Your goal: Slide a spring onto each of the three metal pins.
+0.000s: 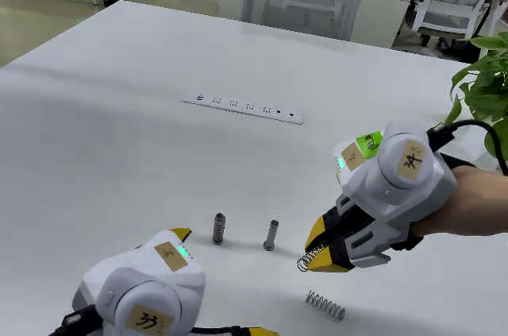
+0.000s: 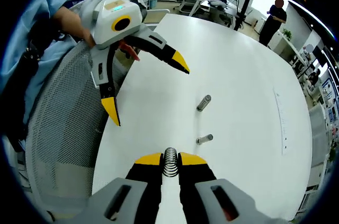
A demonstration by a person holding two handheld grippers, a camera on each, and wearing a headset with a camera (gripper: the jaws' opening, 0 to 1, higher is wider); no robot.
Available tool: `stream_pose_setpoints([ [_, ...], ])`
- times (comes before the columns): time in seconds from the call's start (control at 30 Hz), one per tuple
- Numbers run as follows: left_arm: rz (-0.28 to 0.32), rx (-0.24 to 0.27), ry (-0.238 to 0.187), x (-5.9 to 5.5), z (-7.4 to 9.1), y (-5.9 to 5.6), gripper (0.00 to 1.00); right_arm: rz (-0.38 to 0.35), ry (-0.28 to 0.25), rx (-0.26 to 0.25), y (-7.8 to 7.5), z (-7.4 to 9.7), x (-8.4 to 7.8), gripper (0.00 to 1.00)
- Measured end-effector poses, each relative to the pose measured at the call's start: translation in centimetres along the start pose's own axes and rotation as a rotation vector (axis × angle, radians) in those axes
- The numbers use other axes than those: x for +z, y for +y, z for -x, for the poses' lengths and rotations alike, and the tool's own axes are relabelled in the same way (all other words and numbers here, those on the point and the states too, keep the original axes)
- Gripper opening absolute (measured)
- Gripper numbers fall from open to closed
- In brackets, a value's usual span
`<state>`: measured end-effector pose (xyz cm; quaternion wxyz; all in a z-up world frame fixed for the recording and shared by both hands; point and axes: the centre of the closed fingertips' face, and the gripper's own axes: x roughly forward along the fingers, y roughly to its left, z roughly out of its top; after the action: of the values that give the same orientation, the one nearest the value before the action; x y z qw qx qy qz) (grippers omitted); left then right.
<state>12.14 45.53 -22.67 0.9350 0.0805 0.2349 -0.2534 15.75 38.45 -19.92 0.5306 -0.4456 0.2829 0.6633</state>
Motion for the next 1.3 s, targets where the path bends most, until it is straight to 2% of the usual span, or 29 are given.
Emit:
stream_pose_setpoints([
  [0.07,0.007,0.011,-0.003,0.0,0.1,0.3,1.00,0.009,0.008,-0.016,-0.9,0.1,0.0,0.12],
  [0.27,0.020,0.024,0.002,-0.2,0.0,0.7,1.00,0.046,0.042,-0.010,-3.2,0.1,0.5,0.12],
  [0.43,0.027,0.018,0.005,-0.3,-0.1,0.7,1.00,0.080,0.057,0.001,-4.3,-0.4,1.2,0.12],
  [0.53,0.028,0.016,0.011,-0.5,-0.1,0.7,1.00,0.135,0.097,0.014,-4.9,-1.1,1.2,0.12],
  [0.73,0.040,0.030,0.016,-0.6,0.0,1.1,1.00,0.162,0.113,0.033,-5.6,-2.1,1.7,0.12],
  [0.8,0.066,0.038,0.000,-0.4,0.1,1.5,1.00,0.178,0.131,0.040,-5.8,-2.4,1.5,0.13],
  [0.93,0.112,0.058,-0.004,-0.5,0.2,2.2,1.00,0.194,0.149,0.055,-6.0,-2.9,1.4,0.13],
  [1.1,0.126,0.068,-0.001,-0.7,0.2,2.4,1.00,0.217,0.171,0.071,-5.9,-3.4,1.1,0.13],
  [1.3,0.111,0.068,0.011,-0.8,0.2,2.4,0.98,0.236,0.184,0.076,-6.0,-3.9,1.2,0.13],
])
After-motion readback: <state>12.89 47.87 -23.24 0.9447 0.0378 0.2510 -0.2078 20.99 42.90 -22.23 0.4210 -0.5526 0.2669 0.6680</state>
